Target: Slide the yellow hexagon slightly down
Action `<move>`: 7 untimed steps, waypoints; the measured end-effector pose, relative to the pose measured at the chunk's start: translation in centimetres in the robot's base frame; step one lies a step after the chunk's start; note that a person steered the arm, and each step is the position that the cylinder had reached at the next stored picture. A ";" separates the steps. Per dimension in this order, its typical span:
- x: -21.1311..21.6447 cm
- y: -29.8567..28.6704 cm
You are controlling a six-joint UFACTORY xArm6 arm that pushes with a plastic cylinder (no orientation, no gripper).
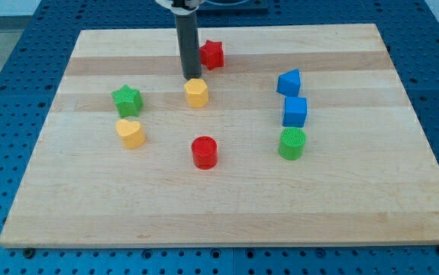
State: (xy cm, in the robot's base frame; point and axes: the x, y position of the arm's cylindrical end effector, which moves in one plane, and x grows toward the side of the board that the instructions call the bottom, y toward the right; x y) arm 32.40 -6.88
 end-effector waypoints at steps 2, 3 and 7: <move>1.7 0.1; 2.4 0.4; 4.4 1.2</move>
State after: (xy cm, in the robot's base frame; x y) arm 36.85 -5.72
